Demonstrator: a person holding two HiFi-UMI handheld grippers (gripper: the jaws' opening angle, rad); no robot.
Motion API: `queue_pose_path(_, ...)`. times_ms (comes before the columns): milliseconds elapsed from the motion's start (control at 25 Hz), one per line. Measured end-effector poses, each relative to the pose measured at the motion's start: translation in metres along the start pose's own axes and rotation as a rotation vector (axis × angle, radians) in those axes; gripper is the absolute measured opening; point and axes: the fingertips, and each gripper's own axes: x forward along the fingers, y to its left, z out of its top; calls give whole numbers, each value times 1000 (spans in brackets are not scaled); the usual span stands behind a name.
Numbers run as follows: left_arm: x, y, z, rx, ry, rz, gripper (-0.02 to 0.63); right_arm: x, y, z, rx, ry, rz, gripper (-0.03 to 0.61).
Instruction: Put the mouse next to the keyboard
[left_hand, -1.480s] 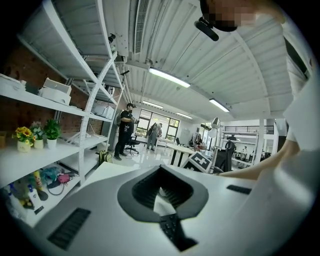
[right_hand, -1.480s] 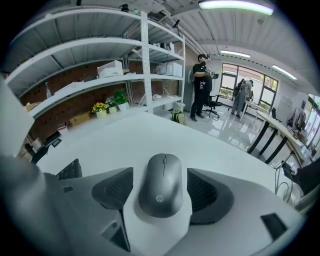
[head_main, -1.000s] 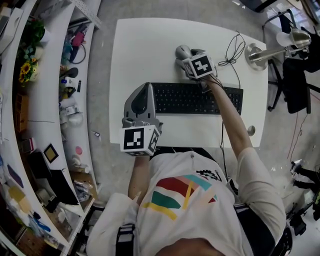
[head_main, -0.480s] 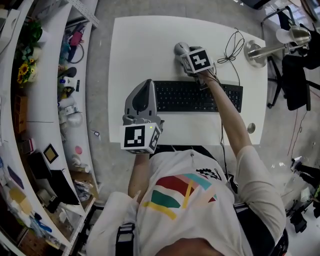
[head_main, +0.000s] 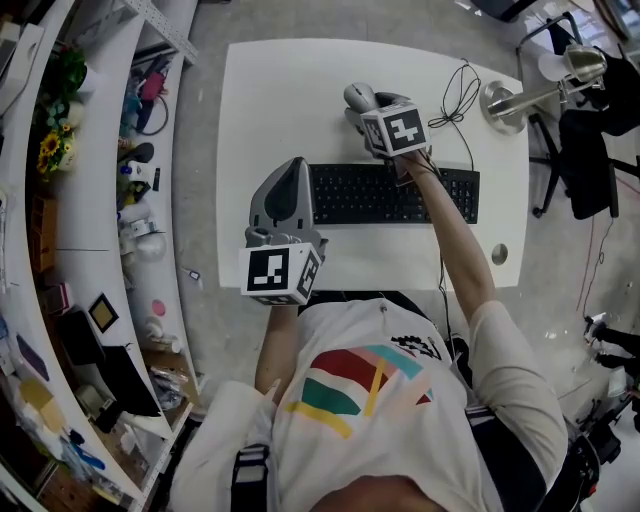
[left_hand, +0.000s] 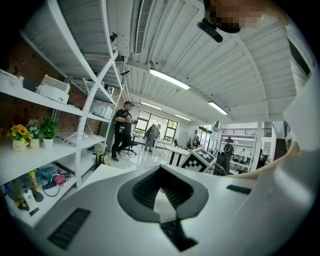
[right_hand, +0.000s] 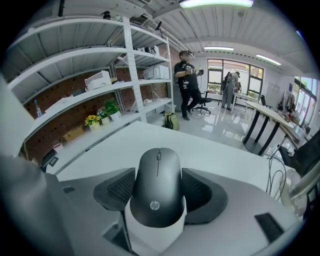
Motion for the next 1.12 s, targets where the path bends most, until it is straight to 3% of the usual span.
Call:
queue_pose_path(280, 5, -24, 14, 31, -14, -69, 41, -57, 1, 14, -13, -88, -25, 304)
queue_pose_path(640, 35, -67, 14, 58, -6, -203, 41, -134, -48, 0, 63, -192, -111, 304)
queue_pose_path(1120, 73, -168, -42, 76, 123, -424, 41, -223, -137, -105, 196, -169, -323, 304)
